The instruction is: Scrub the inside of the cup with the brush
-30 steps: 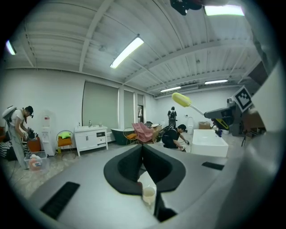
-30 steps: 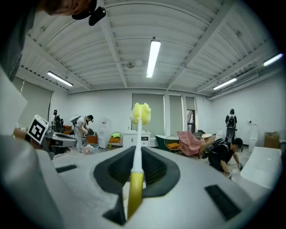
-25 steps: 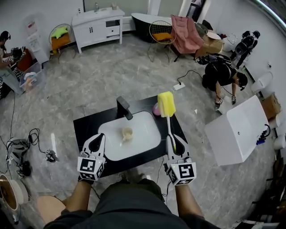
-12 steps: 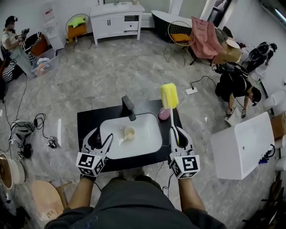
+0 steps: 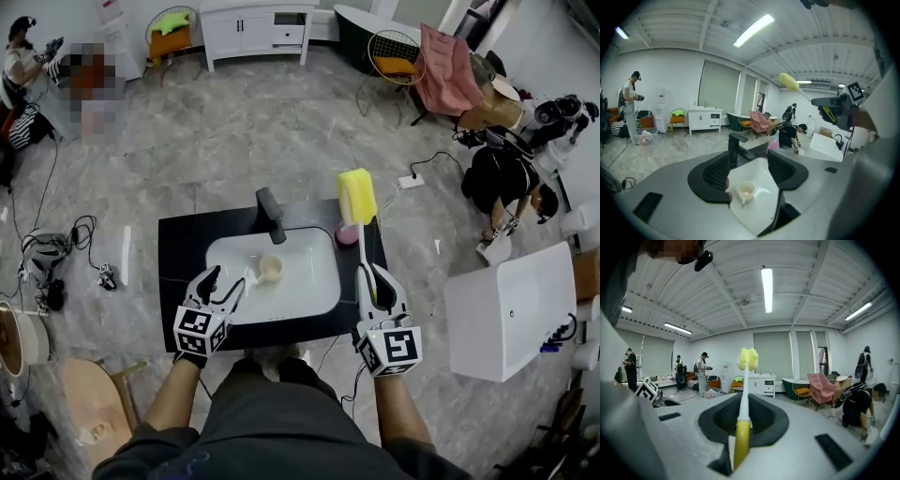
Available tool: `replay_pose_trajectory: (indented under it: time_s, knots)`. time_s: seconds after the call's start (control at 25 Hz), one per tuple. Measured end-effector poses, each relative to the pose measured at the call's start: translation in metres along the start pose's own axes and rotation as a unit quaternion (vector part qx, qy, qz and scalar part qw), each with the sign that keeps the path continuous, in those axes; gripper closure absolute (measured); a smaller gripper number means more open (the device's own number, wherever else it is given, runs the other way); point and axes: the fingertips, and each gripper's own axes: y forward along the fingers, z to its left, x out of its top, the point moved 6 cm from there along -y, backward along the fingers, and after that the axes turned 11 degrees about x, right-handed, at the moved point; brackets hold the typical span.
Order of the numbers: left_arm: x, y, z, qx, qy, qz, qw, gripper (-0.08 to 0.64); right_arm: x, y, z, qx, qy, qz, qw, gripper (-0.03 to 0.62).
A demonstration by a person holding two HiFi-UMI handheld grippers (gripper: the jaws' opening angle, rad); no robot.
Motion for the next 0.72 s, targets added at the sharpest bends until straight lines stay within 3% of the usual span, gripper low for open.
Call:
replay_pose_trajectory:
  time_s: [0.36, 0.72]
  knots:
    - [-0.073, 0.071, 0.0, -0.016, 0.023, 0.092, 0.9954, 0.308, -0.009, 0.019, -0.017, 0.006, -0.001, 0.01, 1.0, 0.555]
    - [-0.136, 0.122, -0.006, -0.038, 0.039, 0.176, 0.9829, 0.313, -0.017, 0.03, -0.027, 0.006, 0.0, 0.021, 1.0, 0.555]
